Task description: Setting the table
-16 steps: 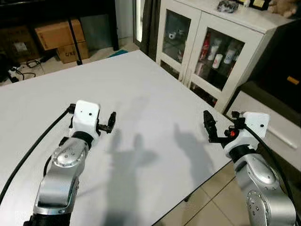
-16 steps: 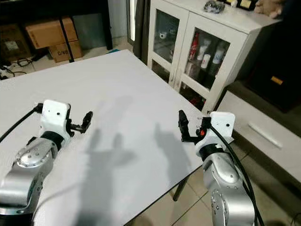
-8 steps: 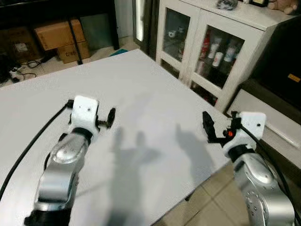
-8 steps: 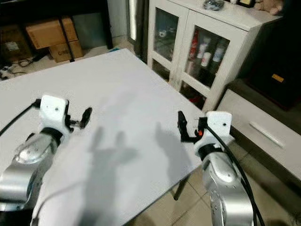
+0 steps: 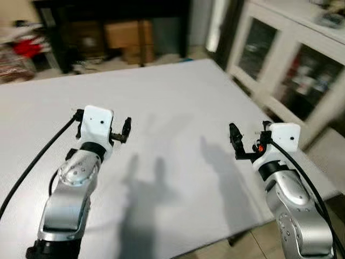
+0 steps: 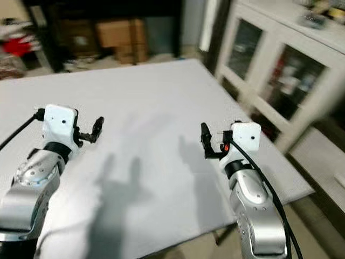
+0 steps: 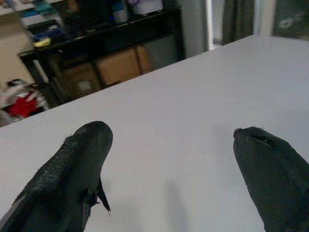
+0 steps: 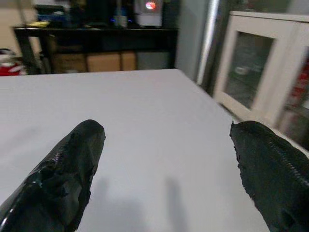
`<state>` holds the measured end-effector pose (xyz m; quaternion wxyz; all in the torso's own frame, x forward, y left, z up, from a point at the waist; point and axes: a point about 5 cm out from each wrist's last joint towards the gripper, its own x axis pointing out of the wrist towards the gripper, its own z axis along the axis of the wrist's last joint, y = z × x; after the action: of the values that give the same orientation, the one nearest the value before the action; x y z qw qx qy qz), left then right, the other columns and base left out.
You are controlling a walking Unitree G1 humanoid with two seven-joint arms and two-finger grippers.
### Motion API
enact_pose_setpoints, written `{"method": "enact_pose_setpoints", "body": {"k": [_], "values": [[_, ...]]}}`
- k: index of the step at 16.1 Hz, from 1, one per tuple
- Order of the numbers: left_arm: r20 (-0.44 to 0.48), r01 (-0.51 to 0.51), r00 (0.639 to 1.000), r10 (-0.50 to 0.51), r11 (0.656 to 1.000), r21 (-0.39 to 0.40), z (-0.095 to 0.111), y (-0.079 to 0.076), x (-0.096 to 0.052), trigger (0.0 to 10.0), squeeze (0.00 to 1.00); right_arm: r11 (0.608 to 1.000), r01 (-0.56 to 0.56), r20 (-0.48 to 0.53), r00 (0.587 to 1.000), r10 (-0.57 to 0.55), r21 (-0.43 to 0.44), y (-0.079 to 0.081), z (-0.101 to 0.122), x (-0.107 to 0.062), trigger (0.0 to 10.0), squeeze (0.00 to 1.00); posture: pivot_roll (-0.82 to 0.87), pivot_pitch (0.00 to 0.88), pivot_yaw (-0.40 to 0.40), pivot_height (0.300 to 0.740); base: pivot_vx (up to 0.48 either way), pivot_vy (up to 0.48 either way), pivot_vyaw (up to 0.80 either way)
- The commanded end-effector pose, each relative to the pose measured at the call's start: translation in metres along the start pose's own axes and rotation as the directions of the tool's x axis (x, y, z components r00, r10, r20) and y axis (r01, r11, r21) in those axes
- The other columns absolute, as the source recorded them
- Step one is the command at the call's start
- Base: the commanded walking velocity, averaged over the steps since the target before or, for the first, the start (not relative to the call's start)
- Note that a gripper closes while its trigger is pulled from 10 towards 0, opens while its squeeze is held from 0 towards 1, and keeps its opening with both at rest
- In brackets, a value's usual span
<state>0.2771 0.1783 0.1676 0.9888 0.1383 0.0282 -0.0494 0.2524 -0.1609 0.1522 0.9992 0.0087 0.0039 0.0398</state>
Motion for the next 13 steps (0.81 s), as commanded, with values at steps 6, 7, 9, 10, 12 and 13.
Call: {"method": "enact_pose_setpoints", "body": {"k": [6, 7, 9, 10, 12, 13], "values": [[0.026, 0.03, 0.999, -0.03, 1.0, -0.009, 0.002, -0.007, 0.002, 10.0, 0.0, 0.996, 0.073, -0.021, 0.997, -0.072, 0.044, -0.009, -0.004, -0.004, 10.0, 1.0, -0.05, 0.001, 0.017, 0.74, 0.0, 0.0, 0.8], [0.02, 0.029, 0.999, -0.028, 0.999, -0.014, 0.0, -0.006, 0.002, 10.0, 0.0, 0.997, 0.062, -0.021, 0.998, -0.061, 0.04, -0.009, -0.004, -0.005, 10.0, 1.0, -0.05, 0.0, 0.013, 0.74, 0.0, 0.0, 0.8], [0.018, 0.019, 1.0, -0.019, 1.0, -0.012, -0.001, -0.004, 0.001, 10.0, 0.0, 0.999, 0.041, -0.02, 0.999, -0.041, 0.018, -0.007, -0.004, -0.004, 10.0, 1.0, -0.05, 0.0, 0.006, 0.74, 0.0, 0.0, 0.7], [0.017, 0.014, 1.0, -0.014, 1.0, -0.014, -0.001, -0.003, 0.0, 10.0, 0.0, 0.999, 0.038, -0.021, 0.999, -0.038, 0.023, -0.005, -0.005, -0.003, 10.0, 1.0, -0.05, 0.0, 0.006, 0.74, 0.0, 0.0, 0.0], [0.014, 0.009, 1.0, -0.009, 1.0, -0.014, -0.001, -0.003, -0.001, 10.0, 0.0, 0.998, 0.044, -0.034, 0.998, -0.045, -0.038, -0.004, -0.006, 0.001, 10.0, 1.0, -0.04, 0.001, -0.01, 0.74, 0.0, 0.0, 0.0], [0.012, 0.004, 1.0, -0.003, 1.0, -0.012, -0.002, -0.003, -0.001, 10.0, 0.0, 0.997, 0.059, -0.002, 0.998, -0.06, -0.051, -0.005, -0.004, 0.002, 10.0, 1.0, -0.04, 0.001, -0.01, 0.74, 0.0, 0.0, 0.0]]}}
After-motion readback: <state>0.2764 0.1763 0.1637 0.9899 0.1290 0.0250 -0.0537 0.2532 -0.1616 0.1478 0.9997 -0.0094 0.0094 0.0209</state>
